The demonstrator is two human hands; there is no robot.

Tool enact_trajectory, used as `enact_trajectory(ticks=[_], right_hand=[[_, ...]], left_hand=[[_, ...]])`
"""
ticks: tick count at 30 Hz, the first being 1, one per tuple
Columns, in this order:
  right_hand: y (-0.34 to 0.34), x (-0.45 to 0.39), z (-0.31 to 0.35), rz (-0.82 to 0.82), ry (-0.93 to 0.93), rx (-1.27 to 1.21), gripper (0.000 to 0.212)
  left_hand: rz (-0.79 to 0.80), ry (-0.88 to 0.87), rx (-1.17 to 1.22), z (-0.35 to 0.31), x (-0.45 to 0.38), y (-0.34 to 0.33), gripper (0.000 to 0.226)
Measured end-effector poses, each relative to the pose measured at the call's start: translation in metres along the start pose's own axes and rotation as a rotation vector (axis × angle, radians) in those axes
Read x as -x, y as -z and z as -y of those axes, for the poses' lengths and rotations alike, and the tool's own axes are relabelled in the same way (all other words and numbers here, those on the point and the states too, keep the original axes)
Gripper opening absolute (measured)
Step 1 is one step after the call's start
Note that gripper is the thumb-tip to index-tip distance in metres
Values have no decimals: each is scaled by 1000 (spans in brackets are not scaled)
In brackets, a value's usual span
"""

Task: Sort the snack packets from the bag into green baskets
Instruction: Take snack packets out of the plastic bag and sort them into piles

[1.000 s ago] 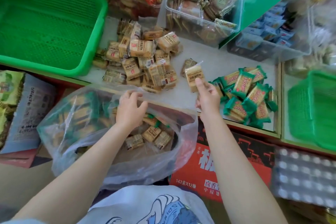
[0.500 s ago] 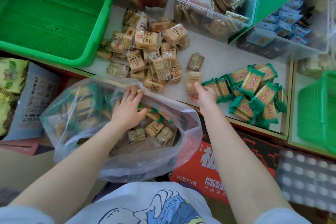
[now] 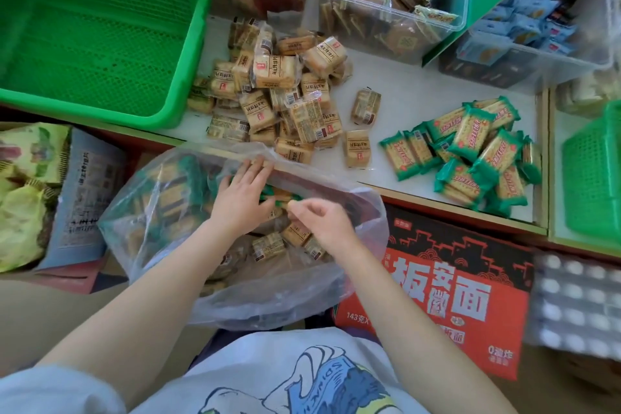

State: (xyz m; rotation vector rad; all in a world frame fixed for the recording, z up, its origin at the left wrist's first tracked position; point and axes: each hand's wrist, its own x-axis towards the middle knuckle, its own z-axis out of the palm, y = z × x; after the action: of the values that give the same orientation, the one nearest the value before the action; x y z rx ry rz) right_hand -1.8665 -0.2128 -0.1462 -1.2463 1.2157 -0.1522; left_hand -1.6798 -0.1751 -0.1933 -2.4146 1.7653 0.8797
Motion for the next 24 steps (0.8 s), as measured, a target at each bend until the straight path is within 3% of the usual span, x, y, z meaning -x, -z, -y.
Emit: enact_trajectory(ticks=[6,9,11,13,15,18,24], right_hand=[[-50,-29,-82,-7,-423,-63,34],[-76,-46,-108,5,-549,50,43],[-93,-54,-123,-73,-573,89,44],[-111,-57,-133,-225,-540,-76,42],[-126,-54,-133,-343,-492,-284,64],[-136,-49,-130,-319,-446,-438,81],[-139,-63,-137,-297,-452,-264,33]], left_hand=[[-31,-31,13,16,14,-12,75],[-54,-56,-19,25,14,-15,76],[-67,-70,-37,27,15,-16,76],[-82,-77,-49,26,15,-14,77],[-91,-78,-48,23,14,-11,77],[-85,-76,-24,26,11,-11,76],[-90,-95,-27,38,8,-17,74]])
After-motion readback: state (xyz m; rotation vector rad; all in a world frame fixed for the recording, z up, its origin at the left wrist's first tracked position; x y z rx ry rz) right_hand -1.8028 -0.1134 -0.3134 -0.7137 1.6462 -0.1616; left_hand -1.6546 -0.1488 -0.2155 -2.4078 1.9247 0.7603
